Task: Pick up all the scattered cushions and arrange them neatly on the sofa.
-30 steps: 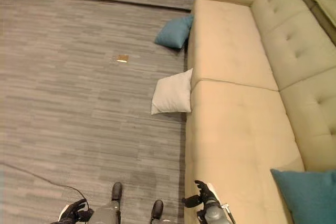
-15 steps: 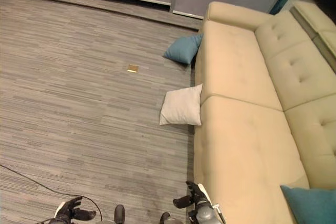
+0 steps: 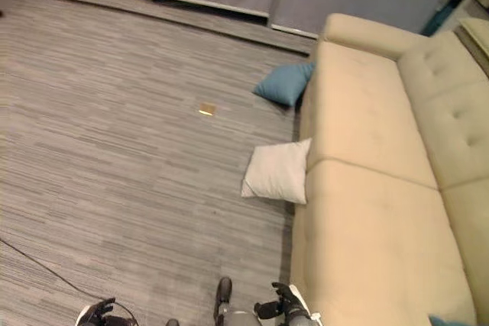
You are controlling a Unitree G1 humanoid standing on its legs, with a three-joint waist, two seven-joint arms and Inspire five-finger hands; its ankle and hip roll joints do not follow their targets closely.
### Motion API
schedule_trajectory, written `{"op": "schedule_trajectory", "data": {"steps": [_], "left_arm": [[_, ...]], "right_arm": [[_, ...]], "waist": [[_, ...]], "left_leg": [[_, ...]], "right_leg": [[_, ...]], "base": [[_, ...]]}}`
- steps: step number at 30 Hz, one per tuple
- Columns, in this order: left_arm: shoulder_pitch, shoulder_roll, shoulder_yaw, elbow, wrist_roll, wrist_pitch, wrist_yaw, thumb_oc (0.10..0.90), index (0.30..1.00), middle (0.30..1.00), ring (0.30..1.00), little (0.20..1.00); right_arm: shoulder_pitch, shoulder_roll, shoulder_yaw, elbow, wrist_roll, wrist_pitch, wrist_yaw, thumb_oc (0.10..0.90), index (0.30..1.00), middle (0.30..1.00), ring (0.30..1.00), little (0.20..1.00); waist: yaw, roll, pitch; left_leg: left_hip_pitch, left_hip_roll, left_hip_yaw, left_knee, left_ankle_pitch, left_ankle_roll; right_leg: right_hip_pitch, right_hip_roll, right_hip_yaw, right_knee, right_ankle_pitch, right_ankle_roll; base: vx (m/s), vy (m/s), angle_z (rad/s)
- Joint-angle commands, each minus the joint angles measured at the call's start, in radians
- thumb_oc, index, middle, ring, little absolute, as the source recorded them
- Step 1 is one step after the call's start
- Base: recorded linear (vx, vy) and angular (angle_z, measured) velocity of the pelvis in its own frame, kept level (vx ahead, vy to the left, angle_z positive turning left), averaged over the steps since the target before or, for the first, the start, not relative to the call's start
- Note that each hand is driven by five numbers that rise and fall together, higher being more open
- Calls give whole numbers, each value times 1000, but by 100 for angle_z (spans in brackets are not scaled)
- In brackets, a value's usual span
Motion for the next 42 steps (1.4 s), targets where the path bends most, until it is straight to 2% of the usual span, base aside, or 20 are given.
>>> {"op": "schedule_trajectory", "data": {"steps": [1,2,4,5,7,11,12,15,18,20,21,22,24,30,34,36,38,39,40,42], "left_arm": [[-32,20,-10,-42,-16,-17,5,800,900,900,900,900],[-31,21,-11,-52,-23,-15,4,800,900,900,900,900],[-30,21,-14,-57,-26,-15,3,800,900,900,900,900],[-28,20,-20,-62,-23,-15,3,800,900,900,900,900],[-30,22,-21,-64,-25,-15,2,800,900,900,900,900],[-36,35,-23,-80,-35,-19,6,800,900,900,900,900],[-33,35,-22,-69,-23,-15,-2,800,900,900,900,900],[-24,35,-22,-59,-6,-11,-3,800,900,900,900,900],[-17,36,-18,-38,11,-6,-6,800,900,900,900,900],[-17,43,-16,-38,15,-5,-8,800,900,900,900,900],[-24,52,-9,-49,6,-3,-6,800,900,900,900,900],[-24,52,-9,-49,5,-3,-6,800,900,900,900,900],[-32,64,-7,-53,1,-5,-2,800,900,900,900,900],[-34,59,-8,-47,-3,-6,-7,800,900,900,900,900],[-42,50,-10,-25,7,-7,-11,800,900,900,900,900],[-43,46,-12,-23,10,-6,-12,800,900,900,900,900],[-36,38,-20,-21,26,-6,-13,800,900,900,900,900],[-29,31,-24,-21,35,-6,-16,800,900,900,900,900],[-25,21,-30,-20,36,-6,-23,800,900,900,900,900],[-26,18,-37,-23,39,-4,-25,800,900,900,900,900]], "right_arm": [[-44,-58,4,-21,16,-16,-23,800,900,900,900,900],[-42,-60,7,-21,22,-12,-24,800,900,900,900,900],[-41,-61,6,-22,26,-12,-25,800,900,900,900,900],[-43,-61,3,-21,30,-14,-27,800,900,900,900,900],[-41,-62,-1,-21,34,-14,-29,800,900,900,900,900],[-34,-60,-6,-32,40,-14,-33,800,900,900,900,900],[-28,-52,-13,-36,37,-16,-29,800,900,900,900,900],[-27,-43,-12,-28,23,-15,-29,800,900,900,900,900],[-29,-31,-2,-34,6,-14,-26,800,900,900,900,900],[-28,-24,2,-50,1,-15,-21,800,900,900,900,900],[-38,-19,5,-53,-4,-11,-18,800,900,900,900,900],[-38,-19,5,-53,-4,-10,-18,800,900,900,900,900],[-45,-12,5,-61,-7,-12,-22,800,900,900,900,900],[-48,-16,12,-53,-14,-7,-21,800,900,900,900,900],[-55,-31,10,-46,-21,-2,-20,800,900,900,900,900],[-53,-34,10,-45,-22,-3,-22,800,900,900,900,900],[-34,-33,8,-37,-17,-5,-22,800,900,900,900,900],[-23,-33,5,-29,-17,-4,-21,800,900,900,900,900],[-14,-33,2,-9,-15,-3,-19,800,900,900,900,900],[-12,-34,1,-5,-15,-4,-18,800,900,900,900,900]], "waist": [[1,-17,17],[14,-27,20],[21,-32,20],[24,-39,15],[24,-42,13],[45,-35,9],[41,-31,-8],[36,-33,-18],[32,-36,-30],[29,-39,-30],[23,-32,-16],[24,-33,-16],[13,-9,3],[-3,-1,3],[-28,-3,15],[-32,-1,14],[-42,-5,3],[-46,-4,-8],[-50,-2,-23],[-51,-2,-22]], "left_leg": [[-105,34,21,143,55,-1],[-150,44,37,169,43,19],[-171,39,33,153,26,29],[-183,34,30,67,-7,39],[-195,35,34,27,-6,37],[-249,52,42,-136,104,17],[-211,45,25,-202,100,19],[-182,32,28,-210,92,29],[-134,19,42,-229,69,54],[-115,8,46,-236,54,76],[-101,5,53,-238,44,99],[-101,5,54,-238,43,100],[-64,17,53,-253,32,113],[8,8,66,-281,-7,108],[66,-19,56,-302,-23,102],[76,-22,51,-301,-31,101],[106,-31,41,-298,-59,98],[114,-28,41,-288,-75,87],[116,-13,55,-241,-77,57],[98,0,64,-179,-64,38]], "right_leg": [[37,2,31,72,-126,63],[60,0,36,75,-147,55],[71,1,47,75,-156,56],[82,1,58,74,-171,64],[93,-3,58,72,-182,68],[143,12,71,76,-219,69],[150,10,78,91,-222,82],[150,-5,84,116,-219,96],[140,-27,102,168,-207,120],[107,-45,118,247,-170,138],[51,-65,124,367,-98,160],[49,-66,126,369,-98,160],[-16,-81,100,475,-79,160],[-56,-95,-12,300,-119,139],[-122,-54,-56,192,-67,154],[-114,-53,-67,182,-74,151],[-85,-28,-37,147,-86,132],[-73,-20,-28,138,-90,123],[-40,-11,-41,114,-98,110],[-20,-5,-39,101,-101,104]], "base": [[178,-53,-36],[240,-57,-47],[200,3,-22],[237,64,-8],[190,65,-5],[227,143,-3],[315,257,-13],[196,189,-35],[164,197,-13],[127,228,-17],[44,132,-20],[60,169,-13],[117,167,-10],[167,59,-20],[217,30,-15],[173,-10,2],[268,-43,18],[391,-94,29],[284,-77,30],[152,-86,20]]}}
